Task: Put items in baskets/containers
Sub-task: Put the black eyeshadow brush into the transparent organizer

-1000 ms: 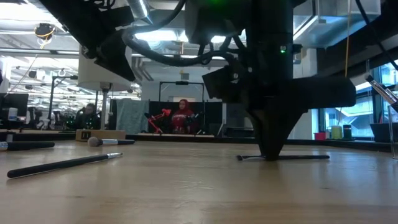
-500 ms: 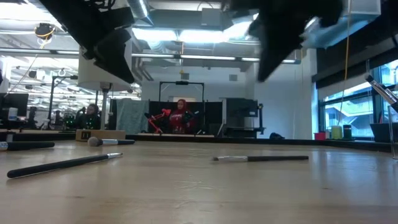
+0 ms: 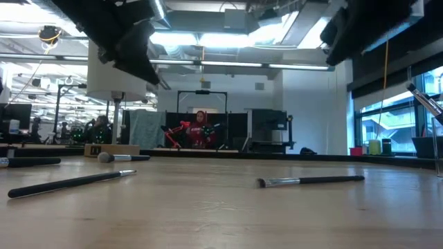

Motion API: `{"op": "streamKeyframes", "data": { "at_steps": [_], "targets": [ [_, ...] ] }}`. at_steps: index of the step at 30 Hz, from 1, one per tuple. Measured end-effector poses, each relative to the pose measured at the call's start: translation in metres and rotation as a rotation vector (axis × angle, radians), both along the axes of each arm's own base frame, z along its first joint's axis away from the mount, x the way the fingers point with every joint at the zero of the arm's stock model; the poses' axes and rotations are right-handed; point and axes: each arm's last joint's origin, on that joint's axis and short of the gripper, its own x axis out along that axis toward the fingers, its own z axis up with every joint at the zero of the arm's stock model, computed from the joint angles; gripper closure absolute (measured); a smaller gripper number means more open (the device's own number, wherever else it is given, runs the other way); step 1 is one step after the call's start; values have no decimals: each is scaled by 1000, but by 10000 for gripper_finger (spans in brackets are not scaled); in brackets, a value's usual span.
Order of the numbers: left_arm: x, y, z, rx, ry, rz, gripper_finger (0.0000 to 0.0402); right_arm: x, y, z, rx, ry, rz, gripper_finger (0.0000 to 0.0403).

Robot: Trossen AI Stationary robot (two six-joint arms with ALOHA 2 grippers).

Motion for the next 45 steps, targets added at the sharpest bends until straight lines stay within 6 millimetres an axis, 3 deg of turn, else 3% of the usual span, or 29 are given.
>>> {"op": "streamKeyframes", "data": {
  "at_steps": [4, 11, 17, 25, 34, 45],
  "targets": [
    [5, -1, 4, 21, -34, -26, 382, 9, 6, -33, -30, 34, 108, 357],
    [7, 0, 6, 35, -44, -37, 382, 28, 17, -72, -100, 131, 223, 289],
    [7, 0, 6, 24, -45, -42, 382, 53, 27, -92, -176, 137, 331, 265],
    [8, 0, 6, 9, -46, -49, 382, 77, 26, -97, -190, 148, 377, 283],
    [8, -1, 5, -29, -40, -81, 382, 86, 8, -126, -118, 274, 338, 312],
    [8, -1, 5, -30, -39, -82, 382, 85, 8, -136, -113, 323, 347, 394]
  ]
}}
